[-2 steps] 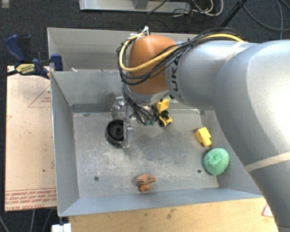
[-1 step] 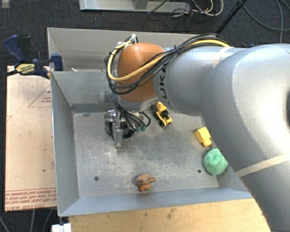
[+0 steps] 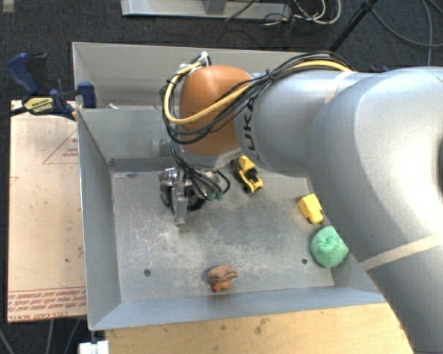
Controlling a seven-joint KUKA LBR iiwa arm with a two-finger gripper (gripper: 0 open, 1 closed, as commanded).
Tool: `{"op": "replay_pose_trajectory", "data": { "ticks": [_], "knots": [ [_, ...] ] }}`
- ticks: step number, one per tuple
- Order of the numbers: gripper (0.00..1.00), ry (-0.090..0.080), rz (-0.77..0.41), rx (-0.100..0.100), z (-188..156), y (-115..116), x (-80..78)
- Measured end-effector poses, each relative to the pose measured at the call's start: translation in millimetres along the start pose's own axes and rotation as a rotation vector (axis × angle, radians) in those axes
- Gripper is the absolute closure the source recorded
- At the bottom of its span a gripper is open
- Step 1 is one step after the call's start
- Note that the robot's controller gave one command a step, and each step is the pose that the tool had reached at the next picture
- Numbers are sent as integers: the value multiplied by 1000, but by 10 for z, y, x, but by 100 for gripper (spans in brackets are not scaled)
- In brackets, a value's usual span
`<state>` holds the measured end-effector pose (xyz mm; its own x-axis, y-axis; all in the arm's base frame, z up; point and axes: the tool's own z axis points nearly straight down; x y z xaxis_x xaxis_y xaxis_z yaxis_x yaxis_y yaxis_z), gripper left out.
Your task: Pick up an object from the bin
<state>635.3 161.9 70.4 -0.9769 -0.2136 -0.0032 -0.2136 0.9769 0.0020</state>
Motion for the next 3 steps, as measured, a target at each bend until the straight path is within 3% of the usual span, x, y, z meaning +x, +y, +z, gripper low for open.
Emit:
{"op": "replay_pose_trajectory", "data": {
  "ticks": [1,2,3],
  "knots": [
    [100,-9,-22,2,-1697,-58,-147],
    [0,-1,-21,1,-1658,-59,-132],
    [0,-1,-21,1,-1658,-59,-132]
  ]
}}
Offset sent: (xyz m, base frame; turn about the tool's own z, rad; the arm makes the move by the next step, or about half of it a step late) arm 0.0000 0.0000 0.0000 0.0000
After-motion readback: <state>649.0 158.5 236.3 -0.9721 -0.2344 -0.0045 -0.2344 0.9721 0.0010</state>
